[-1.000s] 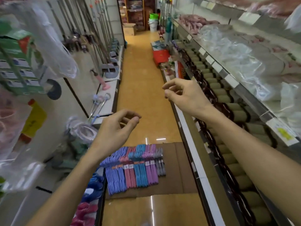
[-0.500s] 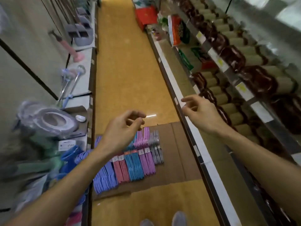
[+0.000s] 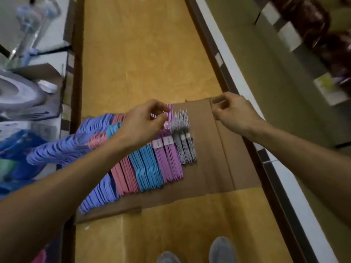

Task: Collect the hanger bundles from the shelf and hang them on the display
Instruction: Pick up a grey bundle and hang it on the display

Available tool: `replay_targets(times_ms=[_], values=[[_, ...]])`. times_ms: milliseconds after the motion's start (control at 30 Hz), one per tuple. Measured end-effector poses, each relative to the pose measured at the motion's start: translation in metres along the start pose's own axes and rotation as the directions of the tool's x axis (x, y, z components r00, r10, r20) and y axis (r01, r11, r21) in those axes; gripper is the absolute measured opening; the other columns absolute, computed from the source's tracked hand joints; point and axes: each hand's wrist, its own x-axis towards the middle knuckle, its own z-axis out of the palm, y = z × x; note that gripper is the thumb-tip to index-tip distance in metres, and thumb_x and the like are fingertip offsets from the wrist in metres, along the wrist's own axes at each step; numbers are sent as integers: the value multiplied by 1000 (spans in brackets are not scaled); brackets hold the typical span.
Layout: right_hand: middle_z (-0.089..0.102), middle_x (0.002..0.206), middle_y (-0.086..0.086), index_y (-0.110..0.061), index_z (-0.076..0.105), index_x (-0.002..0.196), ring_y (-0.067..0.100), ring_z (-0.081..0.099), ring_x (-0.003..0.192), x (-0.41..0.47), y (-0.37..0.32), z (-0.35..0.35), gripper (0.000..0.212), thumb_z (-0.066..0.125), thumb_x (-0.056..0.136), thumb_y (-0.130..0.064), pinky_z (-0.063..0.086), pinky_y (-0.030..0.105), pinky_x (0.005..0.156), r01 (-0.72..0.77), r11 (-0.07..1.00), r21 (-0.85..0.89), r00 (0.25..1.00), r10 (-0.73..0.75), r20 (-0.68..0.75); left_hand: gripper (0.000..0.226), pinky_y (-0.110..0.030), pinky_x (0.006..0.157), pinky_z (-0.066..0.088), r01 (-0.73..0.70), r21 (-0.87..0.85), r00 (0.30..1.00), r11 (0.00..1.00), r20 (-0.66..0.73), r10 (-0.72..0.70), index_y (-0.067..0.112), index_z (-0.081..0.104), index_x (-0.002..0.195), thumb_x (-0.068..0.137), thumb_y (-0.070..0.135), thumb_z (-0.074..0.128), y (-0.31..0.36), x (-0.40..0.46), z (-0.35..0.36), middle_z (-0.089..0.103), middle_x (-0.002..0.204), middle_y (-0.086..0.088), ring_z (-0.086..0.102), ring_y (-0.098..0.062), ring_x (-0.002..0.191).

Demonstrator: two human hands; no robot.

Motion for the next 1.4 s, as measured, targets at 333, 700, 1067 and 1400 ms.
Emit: replay_targets(times_ms=[333, 700, 1067, 1400], values=[[65, 110, 8, -13, 61, 116, 23, 62, 105, 80, 151, 148, 19, 60, 97, -18, 53, 44, 96, -199, 980, -3, 974, 198, 109, 20, -26, 80, 47, -223, 312, 975, 924, 60, 215, 18, 63, 116, 98, 17, 56, -124, 70, 104, 66, 104, 3, 61, -12, 92], [63, 115, 0, -9, 53, 124, 16, 58, 96, 135, 238, 262, 53, 69, 89, -47, 44, 26, 73, -226, 967, 117, 965, 206, 162, 48, -44, 110, 29, -322, 820, 936, 473, 201, 287, 10, 43, 139, 95, 27, 50, -185, 133, 167, 59, 127, -19, 46, -36, 127], [61, 127, 3, -5, 51, 135, 13, 50, 104, 148, 230, 276, 71, 80, 80, -38, 38, 30, 90, -353, 848, 395, 920, 236, 314, 42, -44, 119, 17, -202, 831, 969, 518, 93, 229, 2, 45, 134, 93, 11, 47, -175, 132, 194, 64, 113, -18, 55, -35, 112], [59, 133, 8, -8, 45, 143, 27, 61, 112, 135, 227, 281, 105, 94, 57, -42, 53, 36, 91, -298, 902, 313, 947, 237, 218, 49, -42, 122, 9, -268, 781, 947, 565, 107, 302, 4, 41, 140, 92, 12, 47, -165, 124, 212, 51, 139, -17, 39, -33, 136]])
